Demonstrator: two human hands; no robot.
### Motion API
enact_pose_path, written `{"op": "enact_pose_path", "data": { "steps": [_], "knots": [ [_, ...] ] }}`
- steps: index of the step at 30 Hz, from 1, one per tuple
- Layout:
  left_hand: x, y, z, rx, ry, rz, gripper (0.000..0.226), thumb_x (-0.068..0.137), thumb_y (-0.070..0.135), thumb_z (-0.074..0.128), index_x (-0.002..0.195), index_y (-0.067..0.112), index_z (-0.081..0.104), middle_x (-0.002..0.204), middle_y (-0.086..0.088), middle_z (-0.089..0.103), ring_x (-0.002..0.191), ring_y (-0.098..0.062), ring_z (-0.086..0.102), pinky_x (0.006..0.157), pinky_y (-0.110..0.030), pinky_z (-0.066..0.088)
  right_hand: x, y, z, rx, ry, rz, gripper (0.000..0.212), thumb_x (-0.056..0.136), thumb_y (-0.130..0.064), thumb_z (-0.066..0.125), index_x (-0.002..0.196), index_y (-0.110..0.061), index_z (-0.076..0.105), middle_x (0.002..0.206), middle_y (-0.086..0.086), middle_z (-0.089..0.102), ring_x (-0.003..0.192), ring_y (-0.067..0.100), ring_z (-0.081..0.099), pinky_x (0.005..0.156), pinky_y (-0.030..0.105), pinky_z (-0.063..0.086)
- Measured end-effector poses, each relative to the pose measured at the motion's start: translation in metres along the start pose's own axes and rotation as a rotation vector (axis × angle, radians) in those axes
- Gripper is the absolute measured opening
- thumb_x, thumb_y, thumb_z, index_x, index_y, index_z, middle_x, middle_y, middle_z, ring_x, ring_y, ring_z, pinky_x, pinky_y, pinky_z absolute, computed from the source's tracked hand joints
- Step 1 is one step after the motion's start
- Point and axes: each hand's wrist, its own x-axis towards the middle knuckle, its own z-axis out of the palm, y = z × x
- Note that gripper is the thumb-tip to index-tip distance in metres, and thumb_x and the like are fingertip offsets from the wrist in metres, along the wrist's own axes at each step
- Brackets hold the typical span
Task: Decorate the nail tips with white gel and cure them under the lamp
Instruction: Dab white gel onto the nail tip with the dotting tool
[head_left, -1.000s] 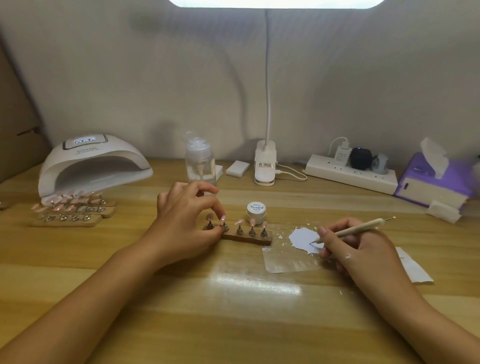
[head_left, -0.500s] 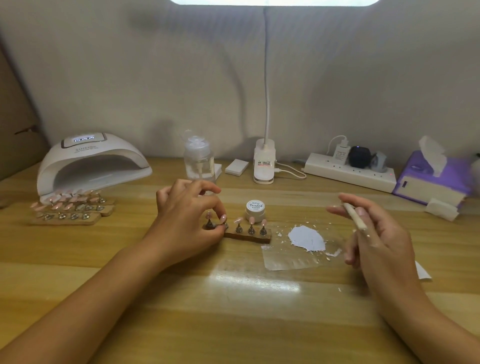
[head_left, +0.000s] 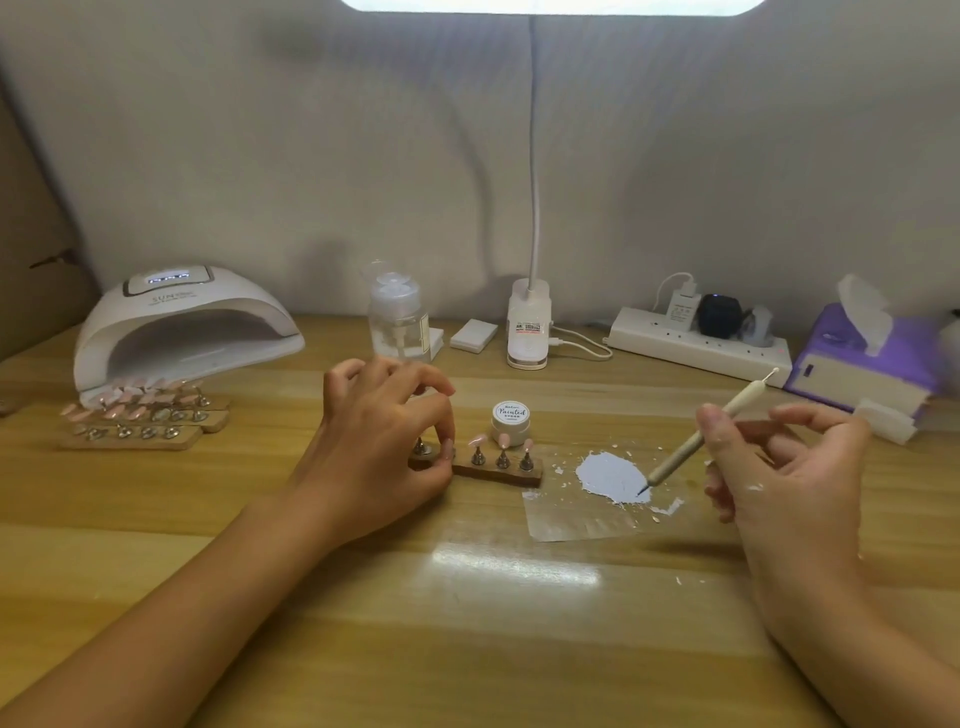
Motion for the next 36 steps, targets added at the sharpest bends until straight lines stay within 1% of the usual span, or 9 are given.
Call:
{"op": "enact_pose_path", "data": {
  "steps": [4,8,11,14,18,22,25,30,36],
  "knots": [
    [-0.003,-0.001,0.004,0.015,0.056,0.006,0.018,0.071,0.027,0.073,0.079,0.029,0.057,0.111,0.009,0.058,0.106,-0.015,0.049,0.091,-0.031,0.02,0.005,0.002,-0.002,0.037,0.014,0.126,0.01,0.087,-0.027,0.074,0.091,-0.023,0.066,0.072,-0.007,0.068,0.054,0.002,0.06,0.041,0.015,0.045],
    [-0.002,0.003,0.002,0.022,0.226,0.03,0.011,0.074,0.023,0.07,0.078,0.024,0.06,0.1,0.007,0.063,0.097,-0.017,0.056,0.086,-0.032,0.026,0.006,0.001,-0.002,0.026,-0.01,0.205,0.022,0.091,-0.035,0.068,0.086,-0.017,0.056,0.056,-0.006,0.051,0.041,0.003,0.043,0.035,0.016,0.035],
    [0.004,0.019,-0.006,-0.087,0.303,0.075,0.006,0.08,0.025,0.061,0.081,0.02,0.063,0.083,0.009,0.064,0.076,-0.014,0.056,0.074,-0.033,0.038,0.006,0.003,-0.001,-0.05,-0.07,0.222,0.028,0.098,-0.037,0.057,0.086,-0.013,0.048,0.045,-0.005,0.046,0.037,0.003,0.038,0.033,0.016,0.032],
    [0.004,0.05,-0.008,-0.403,0.168,-0.004,0.006,0.08,0.034,0.06,0.082,0.029,0.063,0.074,0.017,0.06,0.061,-0.007,0.05,0.061,-0.03,0.045,0.004,0.004,0.001,-0.091,-0.111,0.183,0.028,0.102,-0.035,0.05,0.088,-0.011,0.052,0.048,-0.002,0.058,0.038,0.004,0.049,0.034,0.016,0.038],
    [-0.003,0.079,0.008,-0.716,-0.116,-0.058,0.008,0.081,0.029,0.068,0.08,0.035,0.064,0.086,0.023,0.068,0.057,-0.004,0.049,0.061,-0.022,0.044,0.003,0.003,0.004,-0.142,-0.214,0.201,0.036,0.101,-0.041,0.05,0.087,-0.012,0.068,0.065,0.008,0.074,0.042,0.01,0.059,0.036,0.017,0.041],
    [-0.002,0.086,0.022,-0.68,-0.173,-0.064,0.008,0.084,0.026,0.069,0.084,0.033,0.07,0.073,0.032,0.06,0.06,0.011,0.051,0.058,-0.008,0.029,0.003,0.006,0.004,-0.347,-0.312,0.122,0.014,0.092,-0.025,0.068,0.084,-0.014,0.068,0.068,-0.001,0.075,0.044,0.011,0.062,0.038,0.017,0.042],
    [-0.004,0.085,0.026,-0.626,-0.164,-0.04,0.007,0.084,0.028,0.069,0.086,0.034,0.072,0.076,0.03,0.058,0.066,0.016,0.049,0.06,-0.008,0.029,0.002,0.008,0.004,-0.43,-0.34,0.102,0.016,0.092,-0.024,0.069,0.08,-0.015,0.066,0.066,-0.004,0.074,0.045,0.011,0.063,0.04,0.016,0.043],
    [-0.005,0.082,0.028,-0.669,-0.187,-0.05,0.007,0.085,0.038,0.066,0.089,0.036,0.072,0.094,0.017,0.064,0.06,0.004,0.049,0.062,-0.016,0.033,0.004,0.009,0.002,-0.439,-0.303,0.105,0.021,0.093,-0.024,0.067,0.076,-0.013,0.064,0.066,-0.003,0.074,0.046,0.009,0.063,0.041,0.014,0.041],
    [-0.001,0.078,0.026,-0.696,-0.279,-0.067,0.008,0.086,0.037,0.065,0.091,0.037,0.072,0.09,0.02,0.061,0.06,-0.002,0.049,0.062,-0.023,0.036,0.002,0.008,0.004,-0.376,-0.278,0.086,0.016,0.095,-0.026,0.065,0.083,-0.017,0.065,0.069,-0.003,0.075,0.047,0.01,0.064,0.038,0.014,0.041]
  ]
}}
